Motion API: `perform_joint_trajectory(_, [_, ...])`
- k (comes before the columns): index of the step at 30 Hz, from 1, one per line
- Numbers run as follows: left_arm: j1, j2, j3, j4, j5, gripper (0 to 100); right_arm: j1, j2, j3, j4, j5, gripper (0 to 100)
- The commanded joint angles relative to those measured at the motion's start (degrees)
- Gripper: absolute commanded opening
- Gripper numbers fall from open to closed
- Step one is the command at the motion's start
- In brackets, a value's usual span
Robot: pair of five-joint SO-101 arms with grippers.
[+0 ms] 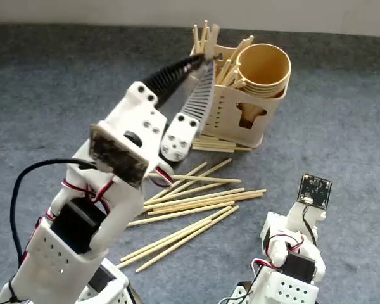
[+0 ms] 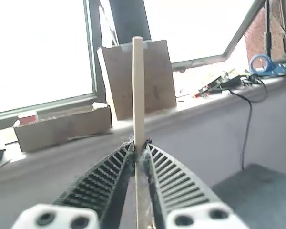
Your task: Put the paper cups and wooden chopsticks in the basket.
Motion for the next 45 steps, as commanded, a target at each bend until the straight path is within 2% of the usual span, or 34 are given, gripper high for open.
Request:
perform_joint_trajectory(1, [-3.6,-0.6,-2.2,-8.3,-0.3,1,0.7,-0.3,8.7,0.3,0.0,0.5])
perform_joint_trajectory(6, [-6.3,5.5,-2.7,-10.2,-0.2,1,0.7,-0.3,8.7,0.3,0.0,0.5])
perform_joint_trajectory(10, [-7.9,10.9,-2.7,-14.7,-0.1,1,0.7,-0.3,8.7,0.3,0.0,0.5])
perform_joint_trajectory(14, [-9.1,15.9,-2.8,-19.5,4.4,1,0.7,-0.3,8.7,0.3,0.0,0.5])
perform_joint_trajectory(17, [-9.6,19.6,-2.8,-22.3,4.9,1,0.7,-0.3,8.7,0.3,0.0,0.5])
perform_joint_trajectory(31, [-9.7,29.9,-4.0,-22.8,5.0,1,0.7,-0.3,8.7,0.3,0.0,0.5])
perform_joint_trajectory(34, [-10.1,30.0,-4.0,-22.3,5.1,6,0.7,-0.3,8.7,0.3,0.0,0.5])
perform_joint_trajectory(37, [-10.2,29.9,-4.3,-17.0,5.2,13,0.7,-0.3,8.7,0.3,0.0,0.5])
perform_joint_trajectory(45, [-12.2,29.9,-13.7,1.7,5.2,14,0.7,-0.3,8.7,0.3,0.0,0.5])
